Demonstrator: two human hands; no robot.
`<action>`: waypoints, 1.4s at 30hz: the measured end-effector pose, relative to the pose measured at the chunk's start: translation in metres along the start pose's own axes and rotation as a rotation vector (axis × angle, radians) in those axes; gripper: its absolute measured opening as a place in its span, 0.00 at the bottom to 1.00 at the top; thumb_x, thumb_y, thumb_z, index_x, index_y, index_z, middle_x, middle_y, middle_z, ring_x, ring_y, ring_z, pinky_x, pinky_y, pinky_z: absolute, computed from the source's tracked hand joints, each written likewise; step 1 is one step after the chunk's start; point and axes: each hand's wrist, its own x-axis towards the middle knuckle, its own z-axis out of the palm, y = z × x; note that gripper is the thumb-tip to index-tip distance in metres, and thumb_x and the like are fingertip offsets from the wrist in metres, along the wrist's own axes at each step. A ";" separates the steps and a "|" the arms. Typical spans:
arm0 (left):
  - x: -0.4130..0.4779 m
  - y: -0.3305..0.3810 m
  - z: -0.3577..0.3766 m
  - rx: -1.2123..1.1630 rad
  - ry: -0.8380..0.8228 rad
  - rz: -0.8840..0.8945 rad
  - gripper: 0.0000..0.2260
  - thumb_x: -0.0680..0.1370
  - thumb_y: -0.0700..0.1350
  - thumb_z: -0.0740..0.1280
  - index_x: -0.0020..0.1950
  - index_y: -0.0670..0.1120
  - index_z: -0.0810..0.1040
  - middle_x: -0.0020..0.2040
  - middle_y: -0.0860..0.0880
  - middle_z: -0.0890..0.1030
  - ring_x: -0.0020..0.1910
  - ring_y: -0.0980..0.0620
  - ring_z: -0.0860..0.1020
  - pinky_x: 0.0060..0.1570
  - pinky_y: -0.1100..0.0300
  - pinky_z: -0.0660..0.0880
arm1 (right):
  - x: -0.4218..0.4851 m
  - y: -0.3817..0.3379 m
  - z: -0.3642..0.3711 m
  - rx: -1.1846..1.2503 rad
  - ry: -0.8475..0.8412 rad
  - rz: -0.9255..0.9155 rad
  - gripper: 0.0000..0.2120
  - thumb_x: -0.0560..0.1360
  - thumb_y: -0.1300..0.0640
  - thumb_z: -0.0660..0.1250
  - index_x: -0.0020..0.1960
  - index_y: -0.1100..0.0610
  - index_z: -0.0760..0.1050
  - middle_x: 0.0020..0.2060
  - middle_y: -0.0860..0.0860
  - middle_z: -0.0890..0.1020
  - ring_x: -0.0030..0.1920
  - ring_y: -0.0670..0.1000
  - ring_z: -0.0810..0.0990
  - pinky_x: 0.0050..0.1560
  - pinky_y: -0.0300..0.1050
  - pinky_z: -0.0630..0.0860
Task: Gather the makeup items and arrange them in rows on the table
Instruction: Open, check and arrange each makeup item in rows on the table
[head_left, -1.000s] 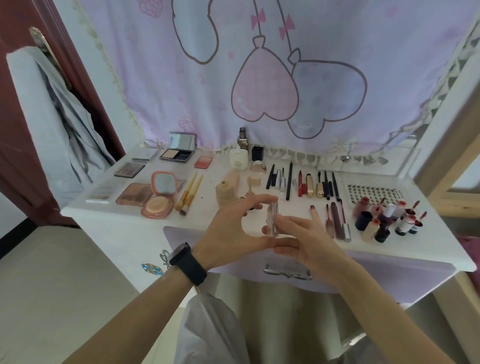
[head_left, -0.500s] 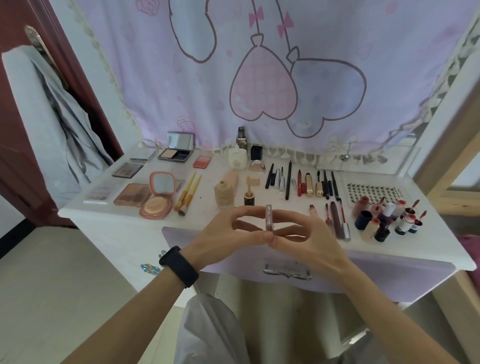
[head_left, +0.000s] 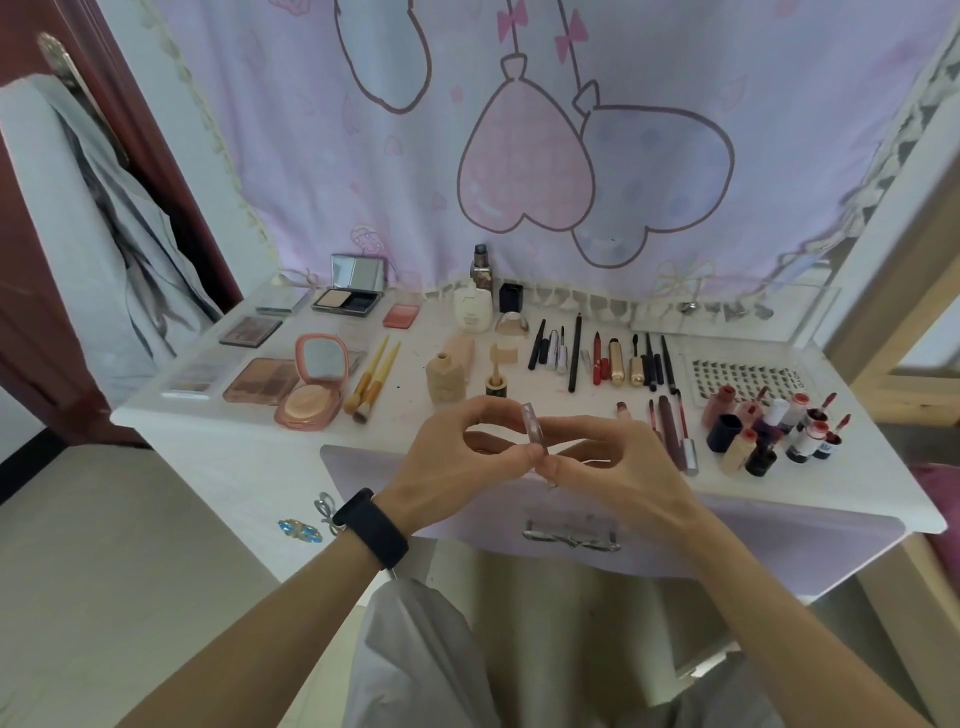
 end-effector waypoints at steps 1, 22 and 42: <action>0.001 -0.001 0.000 -0.013 0.017 -0.005 0.19 0.66 0.57 0.73 0.55 0.53 0.81 0.51 0.54 0.85 0.49 0.53 0.84 0.50 0.59 0.81 | 0.001 0.001 0.000 -0.004 0.009 -0.007 0.18 0.75 0.48 0.76 0.63 0.48 0.82 0.52 0.43 0.87 0.51 0.46 0.86 0.52 0.40 0.82; 0.002 -0.013 0.009 -0.182 0.096 -0.203 0.30 0.65 0.60 0.76 0.64 0.50 0.80 0.56 0.50 0.83 0.59 0.50 0.80 0.61 0.49 0.78 | -0.002 0.006 0.006 0.063 0.037 0.048 0.13 0.77 0.54 0.74 0.61 0.49 0.84 0.51 0.42 0.87 0.54 0.42 0.85 0.53 0.31 0.77; -0.004 -0.009 0.000 -0.356 -0.066 -0.311 0.23 0.71 0.50 0.75 0.66 0.49 0.79 0.58 0.47 0.84 0.56 0.46 0.83 0.56 0.51 0.80 | 0.002 -0.005 0.003 0.109 -0.092 0.139 0.20 0.74 0.45 0.76 0.63 0.45 0.79 0.54 0.44 0.86 0.56 0.45 0.85 0.57 0.43 0.80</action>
